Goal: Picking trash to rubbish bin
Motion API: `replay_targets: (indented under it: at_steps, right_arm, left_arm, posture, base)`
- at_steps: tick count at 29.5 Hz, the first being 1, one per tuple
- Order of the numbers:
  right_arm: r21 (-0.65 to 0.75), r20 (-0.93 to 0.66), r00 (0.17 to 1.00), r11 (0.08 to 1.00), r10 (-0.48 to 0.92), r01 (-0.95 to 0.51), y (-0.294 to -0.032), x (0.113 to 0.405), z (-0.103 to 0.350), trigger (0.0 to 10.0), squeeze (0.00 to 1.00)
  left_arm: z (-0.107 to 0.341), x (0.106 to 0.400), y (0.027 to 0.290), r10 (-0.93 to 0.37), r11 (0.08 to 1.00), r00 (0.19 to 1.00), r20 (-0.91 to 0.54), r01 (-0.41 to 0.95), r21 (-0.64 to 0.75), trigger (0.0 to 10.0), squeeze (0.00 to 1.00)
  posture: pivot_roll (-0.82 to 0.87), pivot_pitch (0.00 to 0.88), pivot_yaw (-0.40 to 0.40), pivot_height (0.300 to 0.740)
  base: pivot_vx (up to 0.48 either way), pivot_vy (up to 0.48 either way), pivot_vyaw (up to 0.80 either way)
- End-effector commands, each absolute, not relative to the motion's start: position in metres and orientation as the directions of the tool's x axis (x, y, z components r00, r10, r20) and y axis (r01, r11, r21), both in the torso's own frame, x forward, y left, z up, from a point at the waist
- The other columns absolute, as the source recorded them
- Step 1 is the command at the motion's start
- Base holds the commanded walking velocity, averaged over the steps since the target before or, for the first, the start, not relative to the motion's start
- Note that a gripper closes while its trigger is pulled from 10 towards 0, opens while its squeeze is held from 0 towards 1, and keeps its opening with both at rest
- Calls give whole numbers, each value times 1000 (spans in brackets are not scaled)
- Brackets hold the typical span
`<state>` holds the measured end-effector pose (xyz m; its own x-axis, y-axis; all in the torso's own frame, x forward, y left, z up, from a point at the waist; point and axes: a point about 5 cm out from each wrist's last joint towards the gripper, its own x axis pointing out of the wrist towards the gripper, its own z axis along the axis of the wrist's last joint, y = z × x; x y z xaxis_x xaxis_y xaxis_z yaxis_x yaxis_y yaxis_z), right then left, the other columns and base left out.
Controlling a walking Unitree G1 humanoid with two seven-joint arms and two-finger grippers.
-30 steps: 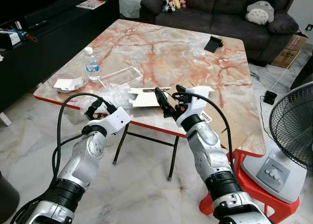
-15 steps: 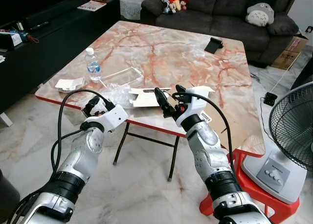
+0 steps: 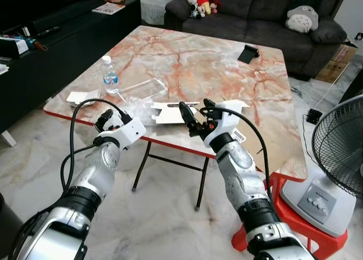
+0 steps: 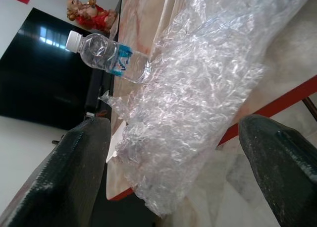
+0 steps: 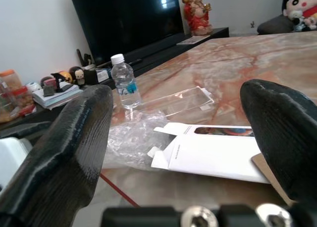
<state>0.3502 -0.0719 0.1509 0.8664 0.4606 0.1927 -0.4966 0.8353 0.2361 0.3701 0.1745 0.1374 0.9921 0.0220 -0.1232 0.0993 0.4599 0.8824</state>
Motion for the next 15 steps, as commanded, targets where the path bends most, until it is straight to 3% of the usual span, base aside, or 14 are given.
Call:
replay_targets:
  at_steps: [1,15]
  right_arm:
    - [232,201,866,837,457,-495,-74,348,154,10000,0]
    - [249,174,885,850,433,-464,-81,335,147,10000,0]
  left_arm:
    - [144,375,168,4,456,995,-102,89,885,10000,0]
    - [147,387,161,9,473,993,-118,99,876,10000,0]
  posture:
    - [-47,27,-103,740]
    - [-86,119,-105,740]
  base:
    - [0,0,0]
    - [0,0,0]
